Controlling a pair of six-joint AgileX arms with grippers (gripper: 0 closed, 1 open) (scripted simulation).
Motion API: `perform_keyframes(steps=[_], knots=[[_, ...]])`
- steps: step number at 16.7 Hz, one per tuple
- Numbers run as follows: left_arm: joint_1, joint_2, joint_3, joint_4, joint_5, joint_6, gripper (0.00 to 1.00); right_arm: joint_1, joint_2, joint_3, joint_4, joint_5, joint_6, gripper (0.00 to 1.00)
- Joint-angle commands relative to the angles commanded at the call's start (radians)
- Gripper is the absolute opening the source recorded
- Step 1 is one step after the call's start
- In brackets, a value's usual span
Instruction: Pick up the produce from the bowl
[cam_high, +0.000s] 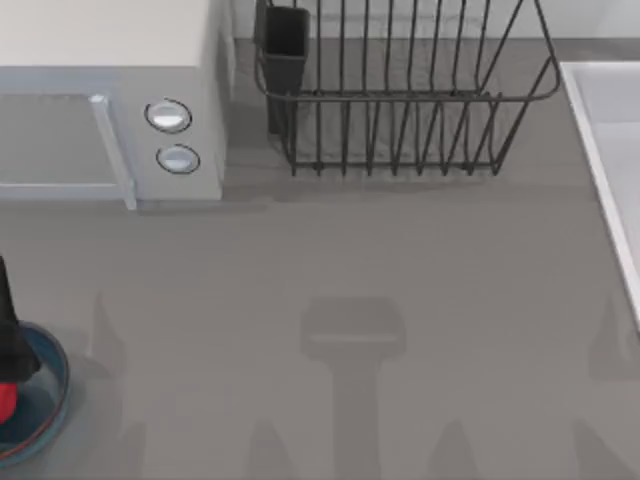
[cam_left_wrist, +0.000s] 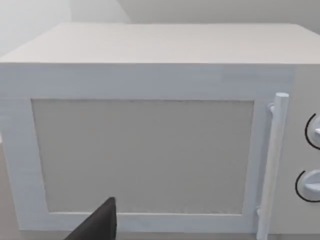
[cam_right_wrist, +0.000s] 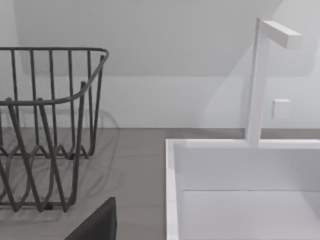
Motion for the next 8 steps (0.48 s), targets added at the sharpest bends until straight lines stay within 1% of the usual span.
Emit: perform_keyframes(steps=[4,8], knots=[[0.01,0.15,0.117,-0.126,0.0,0.012,1.0,0.0,0.0,0.0,0.0,0.0,0.0,1.0],[0.026,0.447,0.32,-0.344,0.0,0.032,1.0,0.0,0.0,0.0,0.0,0.0,0.0,1.0]])
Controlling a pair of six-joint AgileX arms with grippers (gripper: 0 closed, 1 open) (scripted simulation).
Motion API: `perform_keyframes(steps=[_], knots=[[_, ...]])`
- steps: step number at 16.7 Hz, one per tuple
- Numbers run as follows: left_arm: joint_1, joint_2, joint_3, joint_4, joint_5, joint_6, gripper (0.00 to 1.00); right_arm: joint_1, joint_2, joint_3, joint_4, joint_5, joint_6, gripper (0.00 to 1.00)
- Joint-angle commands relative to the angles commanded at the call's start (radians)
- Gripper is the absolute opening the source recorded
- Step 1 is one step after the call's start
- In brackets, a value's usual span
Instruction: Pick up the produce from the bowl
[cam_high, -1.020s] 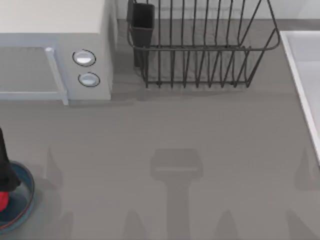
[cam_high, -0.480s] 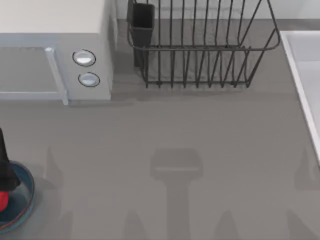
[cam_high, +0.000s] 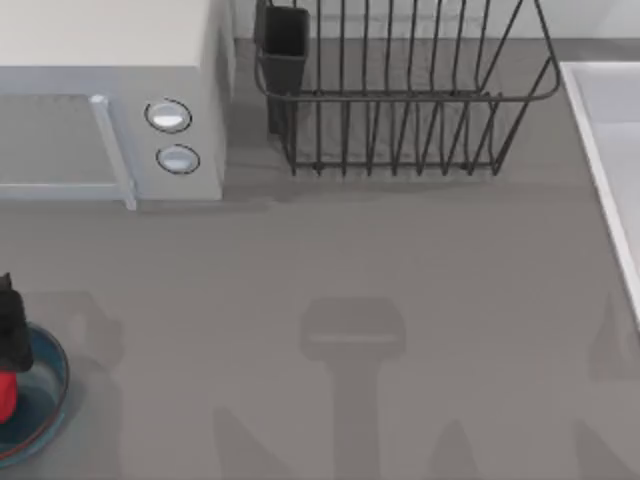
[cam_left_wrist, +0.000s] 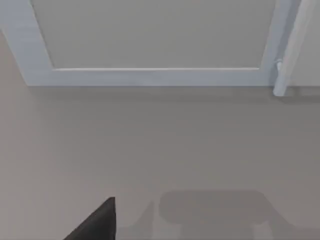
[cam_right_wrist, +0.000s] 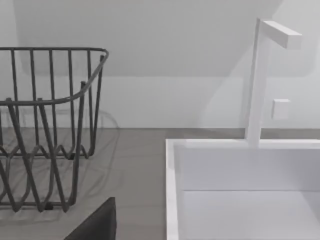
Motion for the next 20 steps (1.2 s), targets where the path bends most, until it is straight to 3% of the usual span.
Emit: perform_keyframes(steps=[11,15,20], knots=[[0.047,0.911,0.581,-0.623,0.0,0.058,1.0,0.0,0.0,0.0,0.0,0.0,0.0,1.0],[0.054,1.035,0.663,-0.711,0.0,0.067,1.0,0.0,0.0,0.0,0.0,0.0,0.0,1.0],[0.05,1.036,0.663,-0.712,0.0,0.066,1.0,0.0,0.0,0.0,0.0,0.0,0.0,1.0]])
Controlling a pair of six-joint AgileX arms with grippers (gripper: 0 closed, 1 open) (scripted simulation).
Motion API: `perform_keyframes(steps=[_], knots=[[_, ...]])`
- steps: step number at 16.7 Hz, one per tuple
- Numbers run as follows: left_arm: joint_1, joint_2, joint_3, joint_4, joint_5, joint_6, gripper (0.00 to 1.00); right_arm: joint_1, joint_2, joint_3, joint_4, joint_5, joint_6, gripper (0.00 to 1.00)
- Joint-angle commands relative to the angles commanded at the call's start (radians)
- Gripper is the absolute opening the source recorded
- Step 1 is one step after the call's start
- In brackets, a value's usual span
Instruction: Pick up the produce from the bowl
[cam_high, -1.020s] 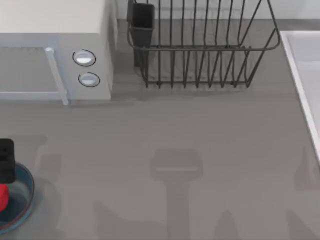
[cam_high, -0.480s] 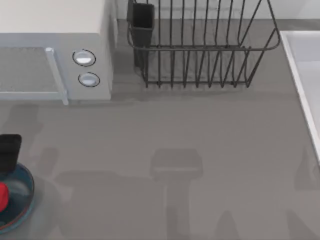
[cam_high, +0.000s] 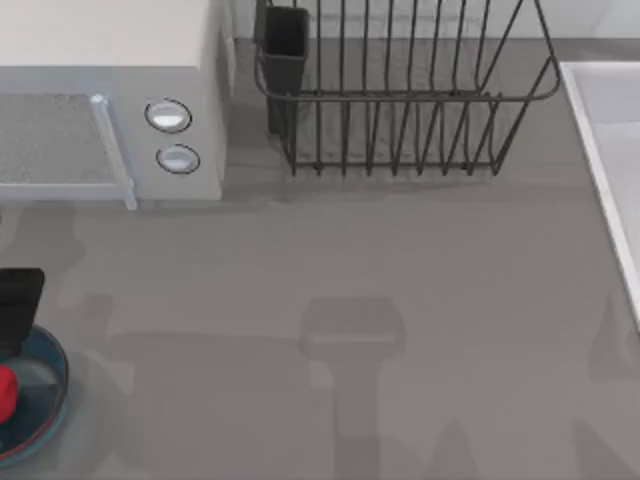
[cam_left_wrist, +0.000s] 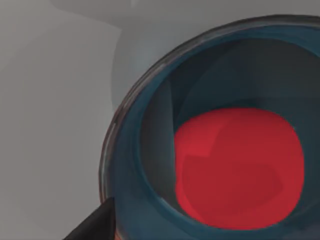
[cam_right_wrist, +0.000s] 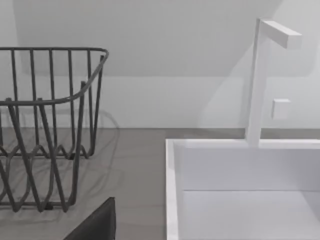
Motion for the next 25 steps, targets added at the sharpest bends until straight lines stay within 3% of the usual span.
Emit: perform_keyframes(steps=[4,11,17,25], knots=[[0.001,0.034,-0.045,0.072,0.0,0.001,1.0,0.0,0.0,0.0,0.0,0.0,0.0,1.0],[0.007,0.183,-0.222,0.414,0.0,0.007,1.0,0.0,0.0,0.0,0.0,0.0,0.0,1.0],[0.008,0.207,-0.248,0.452,0.0,0.008,1.0,0.0,0.0,0.0,0.0,0.0,0.0,1.0],[0.008,0.207,-0.248,0.452,0.0,0.008,0.4,0.0,0.0,0.0,0.0,0.0,0.0,1.0]])
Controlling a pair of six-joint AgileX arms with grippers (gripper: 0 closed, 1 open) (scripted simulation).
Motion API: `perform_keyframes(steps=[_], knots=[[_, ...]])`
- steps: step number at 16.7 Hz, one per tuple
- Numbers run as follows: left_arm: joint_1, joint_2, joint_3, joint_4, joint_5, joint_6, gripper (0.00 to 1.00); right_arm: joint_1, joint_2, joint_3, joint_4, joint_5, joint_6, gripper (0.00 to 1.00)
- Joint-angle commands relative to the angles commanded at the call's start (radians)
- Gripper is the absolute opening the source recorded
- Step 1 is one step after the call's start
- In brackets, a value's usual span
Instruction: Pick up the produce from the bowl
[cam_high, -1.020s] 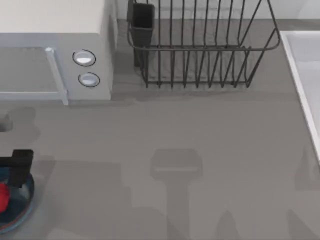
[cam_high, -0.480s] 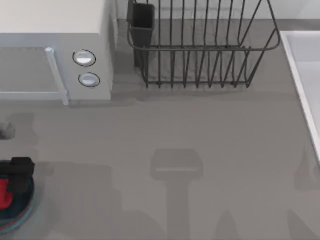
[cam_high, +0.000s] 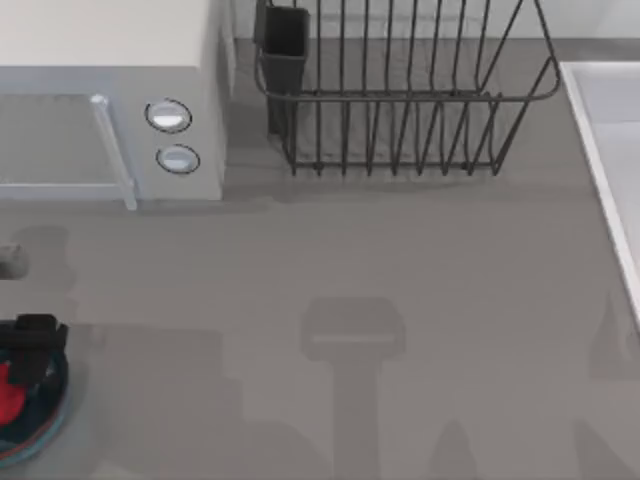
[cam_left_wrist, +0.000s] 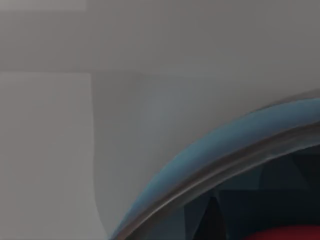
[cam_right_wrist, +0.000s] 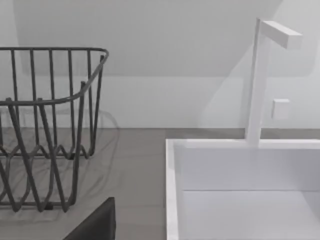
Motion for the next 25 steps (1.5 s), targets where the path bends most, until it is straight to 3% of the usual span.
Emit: perform_keyframes(steps=[5,6,13,14,19,25], knots=[[0.0,0.0,0.0,0.0,0.0,0.0,0.02,0.0,0.0,0.0,0.0,0.0,0.0,1.0],[0.0,0.0,0.0,0.0,0.0,0.0,0.0,0.0,0.0,0.0,0.0,0.0,0.0,1.0],[0.0,0.0,0.0,0.0,0.0,0.0,0.0,0.0,0.0,0.0,0.0,0.0,0.0,1.0],[-0.004,-0.097,0.035,-0.085,-0.01,-0.01,0.0,0.0,0.0,0.0,0.0,0.0,0.0,1.0],[-0.005,-0.1,0.132,-0.191,-0.01,-0.011,0.0,0.0,0.0,0.0,0.0,0.0,0.0,1.0],[-0.01,-0.113,0.466,-0.544,-0.01,-0.016,0.0,0.0,0.0,0.0,0.0,0.0,0.0,1.0]])
